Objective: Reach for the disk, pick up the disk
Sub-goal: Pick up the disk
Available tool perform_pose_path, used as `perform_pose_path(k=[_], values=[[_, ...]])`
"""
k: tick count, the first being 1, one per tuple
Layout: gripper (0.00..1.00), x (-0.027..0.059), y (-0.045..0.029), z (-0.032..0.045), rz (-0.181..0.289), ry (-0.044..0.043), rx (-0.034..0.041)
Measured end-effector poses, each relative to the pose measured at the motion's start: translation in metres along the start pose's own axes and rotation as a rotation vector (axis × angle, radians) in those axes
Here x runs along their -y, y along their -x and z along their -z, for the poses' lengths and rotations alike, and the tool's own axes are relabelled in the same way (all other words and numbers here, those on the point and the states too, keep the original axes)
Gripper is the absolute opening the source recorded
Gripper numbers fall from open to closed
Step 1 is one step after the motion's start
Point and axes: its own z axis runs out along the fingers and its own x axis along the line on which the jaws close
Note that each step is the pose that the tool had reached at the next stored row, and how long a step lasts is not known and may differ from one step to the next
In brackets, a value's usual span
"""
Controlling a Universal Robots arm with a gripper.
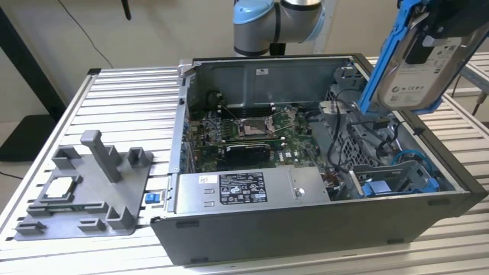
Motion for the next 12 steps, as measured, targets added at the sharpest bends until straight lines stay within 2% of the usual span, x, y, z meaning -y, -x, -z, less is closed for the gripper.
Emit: perform_pose_path(k=[7,12], values=[[0.0,0.0002,-0.0084,-0.0024,0.03,0.0009,0.0002],[0.0,-0.0001,-0.0106,-0.0054,0.044,0.0014,0.0002]])
